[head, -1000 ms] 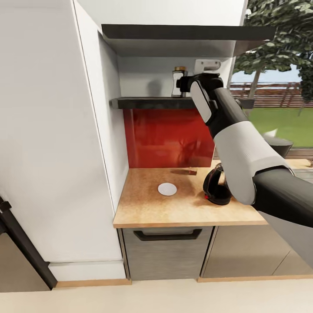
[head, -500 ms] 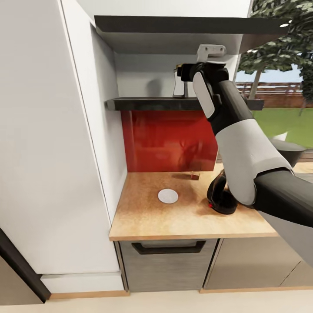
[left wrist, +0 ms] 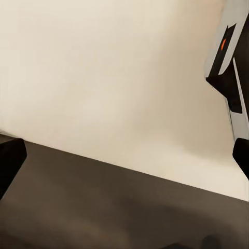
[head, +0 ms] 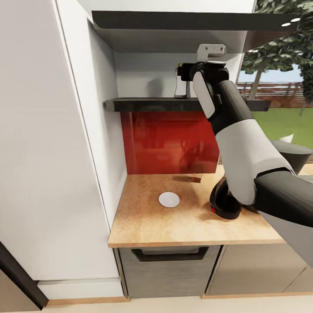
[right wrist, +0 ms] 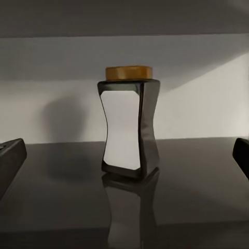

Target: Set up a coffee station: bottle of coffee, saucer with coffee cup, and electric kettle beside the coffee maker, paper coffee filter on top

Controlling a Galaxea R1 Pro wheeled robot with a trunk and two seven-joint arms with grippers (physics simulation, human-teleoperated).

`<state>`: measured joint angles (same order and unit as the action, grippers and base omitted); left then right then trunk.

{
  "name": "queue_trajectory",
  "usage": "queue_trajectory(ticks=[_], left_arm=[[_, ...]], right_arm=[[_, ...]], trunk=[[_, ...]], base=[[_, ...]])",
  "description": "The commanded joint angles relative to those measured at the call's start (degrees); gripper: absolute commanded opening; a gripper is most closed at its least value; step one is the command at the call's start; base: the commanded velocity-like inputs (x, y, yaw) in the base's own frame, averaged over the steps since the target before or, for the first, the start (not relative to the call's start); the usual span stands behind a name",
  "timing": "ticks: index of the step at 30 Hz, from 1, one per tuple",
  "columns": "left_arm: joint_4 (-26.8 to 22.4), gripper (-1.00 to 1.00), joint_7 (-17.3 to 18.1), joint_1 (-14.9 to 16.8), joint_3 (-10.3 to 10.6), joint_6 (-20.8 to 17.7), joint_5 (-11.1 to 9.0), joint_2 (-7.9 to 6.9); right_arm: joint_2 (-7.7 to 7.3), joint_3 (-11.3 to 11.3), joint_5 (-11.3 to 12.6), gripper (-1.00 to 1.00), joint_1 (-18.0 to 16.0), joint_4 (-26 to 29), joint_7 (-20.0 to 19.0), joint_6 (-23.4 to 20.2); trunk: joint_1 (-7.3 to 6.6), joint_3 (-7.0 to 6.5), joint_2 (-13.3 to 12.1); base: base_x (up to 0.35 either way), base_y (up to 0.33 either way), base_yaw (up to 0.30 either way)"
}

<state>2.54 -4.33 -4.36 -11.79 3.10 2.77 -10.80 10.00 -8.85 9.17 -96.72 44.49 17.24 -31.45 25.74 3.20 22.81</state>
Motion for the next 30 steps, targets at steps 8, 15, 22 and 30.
queue_trajectory(ticks=[8, 15, 22, 30], left_arm=[[0.1, 1.0, -0.13, 0.05, -0.34, 0.32, 0.3, -0.01], [0.14, 1.0, -0.14, 0.04, -0.34, 0.32, 0.3, -0.01], [0.16, 1.0, -0.07, -0.4, -0.34, 0.28, 0.37, -0.02], [0.18, 1.0, -0.05, -0.47, -0.34, 0.24, 0.39, -0.01]], right_arm=[[0.0, -0.12, 0.59, 1.0, -0.05, -0.05, 0.52, -0.11], [0.0, -0.12, 0.59, 1.0, -0.05, -0.04, 0.52, -0.02], [0.0, -0.2, 0.59, 1.0, -0.05, 0.12, 0.52, -0.1], [0.0, -0.21, 0.59, 1.0, -0.05, 0.16, 0.52, -0.1]], trunk=[[0.04, 0.12, 0.11], [0.04, 0.12, 0.11], [0.04, 0.12, 0.11], [0.04, 0.12, 0.11]], base=[[0.234, 0.001, 0.0], [0.076, 0.0, 0.0], [0.01, 0.0, 0.0], [0.226, 0.0, 0.0]])
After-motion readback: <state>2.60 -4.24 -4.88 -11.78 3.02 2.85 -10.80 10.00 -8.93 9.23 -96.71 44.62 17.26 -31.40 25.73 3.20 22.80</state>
